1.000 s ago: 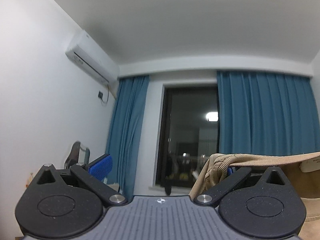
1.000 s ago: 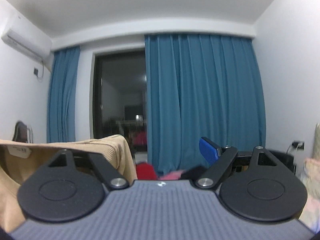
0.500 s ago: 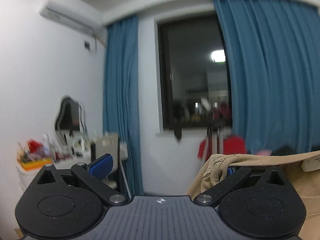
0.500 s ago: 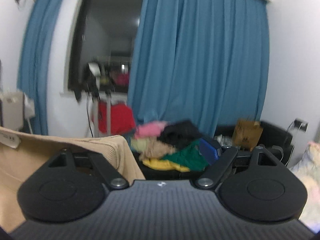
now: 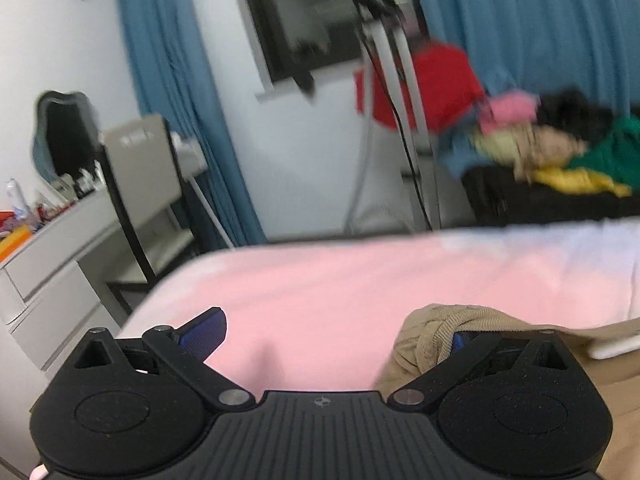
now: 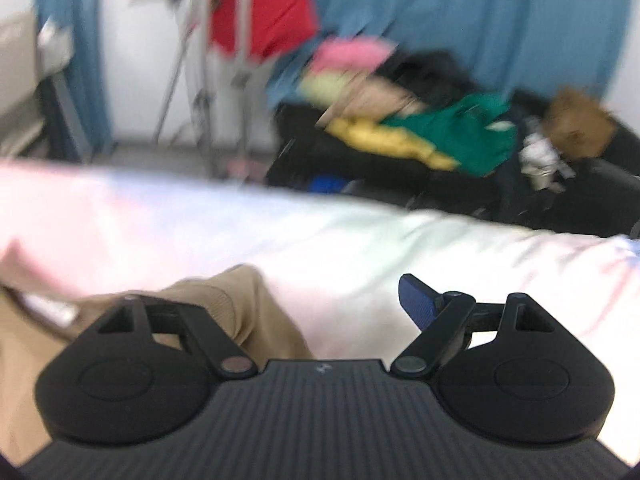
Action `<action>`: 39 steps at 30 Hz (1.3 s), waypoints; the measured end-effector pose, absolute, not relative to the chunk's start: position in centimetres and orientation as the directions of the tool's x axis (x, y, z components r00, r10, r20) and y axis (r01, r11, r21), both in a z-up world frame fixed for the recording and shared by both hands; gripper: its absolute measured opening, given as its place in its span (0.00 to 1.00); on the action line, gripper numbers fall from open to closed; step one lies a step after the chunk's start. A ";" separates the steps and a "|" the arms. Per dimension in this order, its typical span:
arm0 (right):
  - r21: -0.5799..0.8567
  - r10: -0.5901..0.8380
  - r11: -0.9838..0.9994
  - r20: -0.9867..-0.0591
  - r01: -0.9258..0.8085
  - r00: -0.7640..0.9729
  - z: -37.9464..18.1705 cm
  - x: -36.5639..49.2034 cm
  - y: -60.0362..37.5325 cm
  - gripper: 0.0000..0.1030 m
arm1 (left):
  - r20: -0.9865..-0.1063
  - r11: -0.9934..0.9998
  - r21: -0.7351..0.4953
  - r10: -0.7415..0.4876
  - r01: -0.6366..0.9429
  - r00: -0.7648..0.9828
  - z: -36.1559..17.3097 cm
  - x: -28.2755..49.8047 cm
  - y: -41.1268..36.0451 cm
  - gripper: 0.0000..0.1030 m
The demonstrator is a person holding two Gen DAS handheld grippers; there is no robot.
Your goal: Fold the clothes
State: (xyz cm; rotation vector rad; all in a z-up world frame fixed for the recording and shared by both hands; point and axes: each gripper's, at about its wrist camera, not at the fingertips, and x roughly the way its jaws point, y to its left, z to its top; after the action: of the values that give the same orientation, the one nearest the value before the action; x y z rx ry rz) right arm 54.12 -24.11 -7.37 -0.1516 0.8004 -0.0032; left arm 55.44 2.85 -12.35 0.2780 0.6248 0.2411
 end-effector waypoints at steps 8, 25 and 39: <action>-0.136 0.093 0.942 -0.773 -0.307 0.627 -3.5 53.0 -19.5 0.80 | -0.725 0.941 0.319 0.164 0.115 0.669 -9.5 55.5 2.7 0.99; 0.185 0.183 0.976 -0.427 -0.113 0.886 3.1 24.7 -20.2 0.80 | -0.466 0.999 0.050 0.015 0.009 0.884 -3.2 25.0 12.3 1.00; 0.262 0.118 0.965 -0.376 -0.017 0.919 8.9 10.2 -19.7 0.80 | -0.465 0.986 -0.145 0.004 -0.080 0.886 2.1 14.1 16.0 1.00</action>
State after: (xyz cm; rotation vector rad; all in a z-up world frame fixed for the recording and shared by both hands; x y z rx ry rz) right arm 10.19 -19.75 8.90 0.2578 0.4004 0.0704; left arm 14.12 15.99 2.12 -0.1619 0.4817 0.0440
